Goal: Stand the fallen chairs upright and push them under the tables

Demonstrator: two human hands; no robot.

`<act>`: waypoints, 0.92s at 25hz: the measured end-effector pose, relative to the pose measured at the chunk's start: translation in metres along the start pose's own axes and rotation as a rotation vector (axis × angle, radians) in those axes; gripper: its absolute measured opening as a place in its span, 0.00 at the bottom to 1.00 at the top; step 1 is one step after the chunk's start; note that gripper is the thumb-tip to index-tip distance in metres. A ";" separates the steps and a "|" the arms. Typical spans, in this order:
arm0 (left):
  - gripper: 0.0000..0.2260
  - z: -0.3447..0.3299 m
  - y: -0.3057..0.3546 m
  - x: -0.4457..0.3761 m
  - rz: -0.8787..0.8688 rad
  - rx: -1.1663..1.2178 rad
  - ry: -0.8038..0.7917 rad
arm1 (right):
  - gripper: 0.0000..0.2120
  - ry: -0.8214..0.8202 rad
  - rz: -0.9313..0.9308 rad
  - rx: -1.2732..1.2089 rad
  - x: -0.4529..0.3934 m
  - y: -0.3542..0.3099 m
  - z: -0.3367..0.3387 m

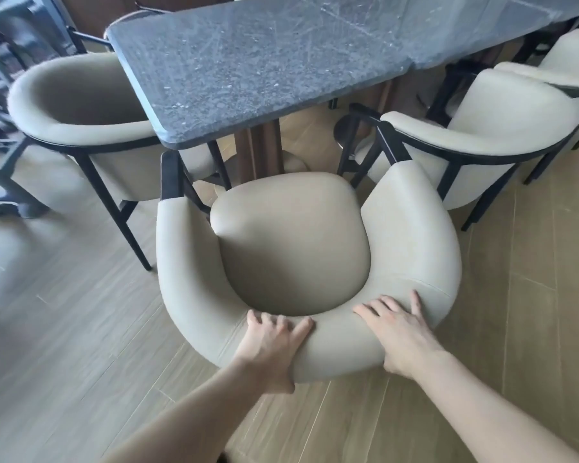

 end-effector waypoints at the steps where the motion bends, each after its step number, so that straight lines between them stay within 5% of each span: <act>1: 0.46 0.005 -0.008 -0.009 0.010 0.063 0.042 | 0.41 0.015 -0.007 -0.016 -0.012 0.005 0.007; 7: 0.41 0.025 -0.044 -0.053 0.036 0.254 0.305 | 0.43 0.106 0.022 -0.062 -0.071 0.034 0.029; 16: 0.39 0.056 -0.095 -0.115 0.032 0.262 0.319 | 0.45 0.065 0.096 -0.051 -0.149 0.057 0.055; 23: 0.39 0.066 -0.095 -0.119 0.001 0.300 0.255 | 0.44 -0.088 0.340 -0.019 -0.162 0.070 0.061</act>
Point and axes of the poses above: each hand's wrist, its own x-axis away from the middle knuckle, its own z-axis out of the back of the hand, y = z × x, the point moved 5 cm from there along -x, towards the middle knuckle, and after that the axes turned 9 degrees about z, right-handed, at the moved point
